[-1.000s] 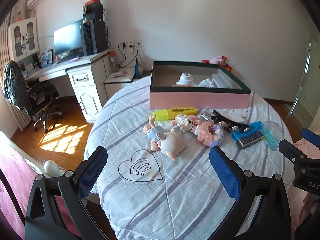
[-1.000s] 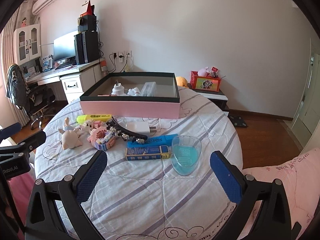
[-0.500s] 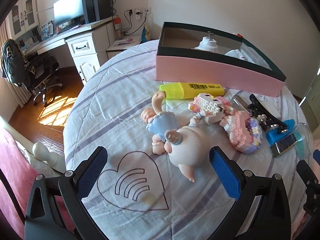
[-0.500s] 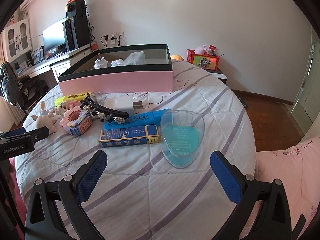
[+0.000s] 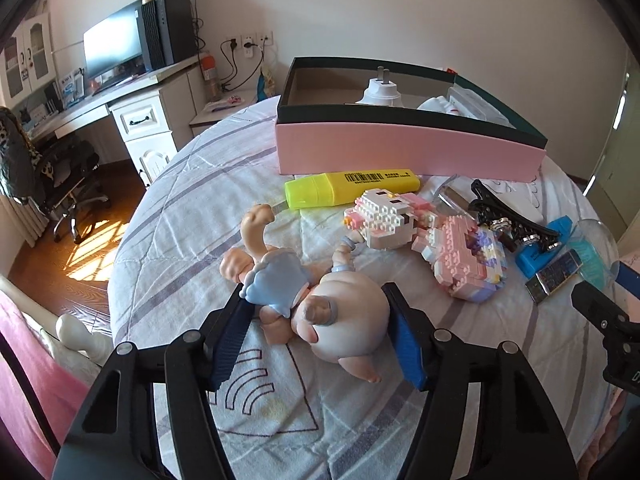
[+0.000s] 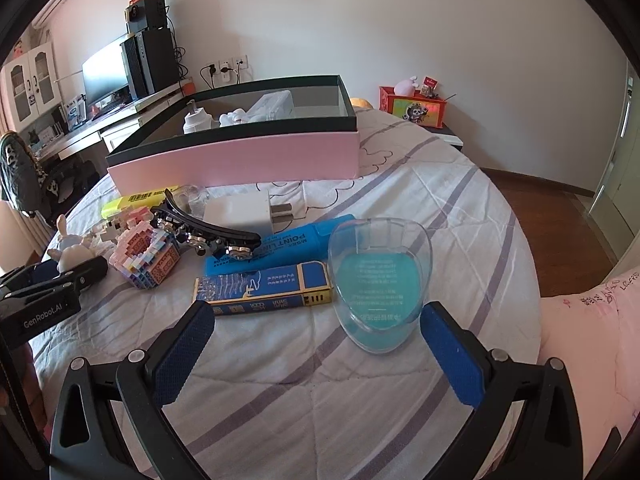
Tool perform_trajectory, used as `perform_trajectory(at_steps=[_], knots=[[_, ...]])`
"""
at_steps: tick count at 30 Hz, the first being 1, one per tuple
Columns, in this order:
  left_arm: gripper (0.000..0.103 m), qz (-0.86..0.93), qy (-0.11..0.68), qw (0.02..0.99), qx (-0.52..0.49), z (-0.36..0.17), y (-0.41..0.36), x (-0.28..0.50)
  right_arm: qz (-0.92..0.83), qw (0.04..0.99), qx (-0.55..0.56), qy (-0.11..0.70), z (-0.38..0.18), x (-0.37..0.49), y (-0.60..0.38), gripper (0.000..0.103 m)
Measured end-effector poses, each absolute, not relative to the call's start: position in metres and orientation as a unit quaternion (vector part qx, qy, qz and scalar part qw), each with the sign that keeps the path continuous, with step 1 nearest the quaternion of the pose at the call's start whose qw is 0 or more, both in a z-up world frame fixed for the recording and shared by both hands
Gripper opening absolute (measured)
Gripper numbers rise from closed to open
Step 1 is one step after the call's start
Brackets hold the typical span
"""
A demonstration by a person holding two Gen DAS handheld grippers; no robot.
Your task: Organize rigid objects
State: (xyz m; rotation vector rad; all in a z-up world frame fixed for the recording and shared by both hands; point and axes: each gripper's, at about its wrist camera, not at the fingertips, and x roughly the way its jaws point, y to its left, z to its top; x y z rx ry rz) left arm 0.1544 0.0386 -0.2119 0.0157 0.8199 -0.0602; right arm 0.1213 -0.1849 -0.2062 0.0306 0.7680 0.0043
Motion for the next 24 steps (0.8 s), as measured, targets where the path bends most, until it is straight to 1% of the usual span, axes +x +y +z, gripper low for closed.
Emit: perform_trajectory(at_steps=[6, 9, 15, 19, 24], knots=[[0.066, -0.042, 0.395, 0.917, -0.002, -0.207, 0.043, 0.134, 0.002, 0.936, 0.000, 0.353, -0.196, 0.113, -0.173, 0.103], [0.066, -0.047, 0.394, 0.918, -0.002, -0.205, 0.042, 0.129, 0.007, 0.931, -0.007, 0.364, -0.200, 0.116, -0.168, 0.103], [0.066, -0.055, 0.383, 0.922, 0.003, -0.197, 0.036, 0.121, -0.031, 0.941, 0.000, 0.336, -0.188, 0.108, -0.176, 0.103], [0.066, -0.065, 0.382, 0.922, 0.008, -0.197, 0.030, 0.120, -0.013, 0.942, 0.016, 0.334, -0.184, 0.097, -0.186, 0.103], [0.066, -0.071, 0.386, 0.920, 0.013, -0.199, 0.025, 0.119, -0.026, 0.935, 0.006, 0.353, -0.199, 0.105, -0.207, 0.103]])
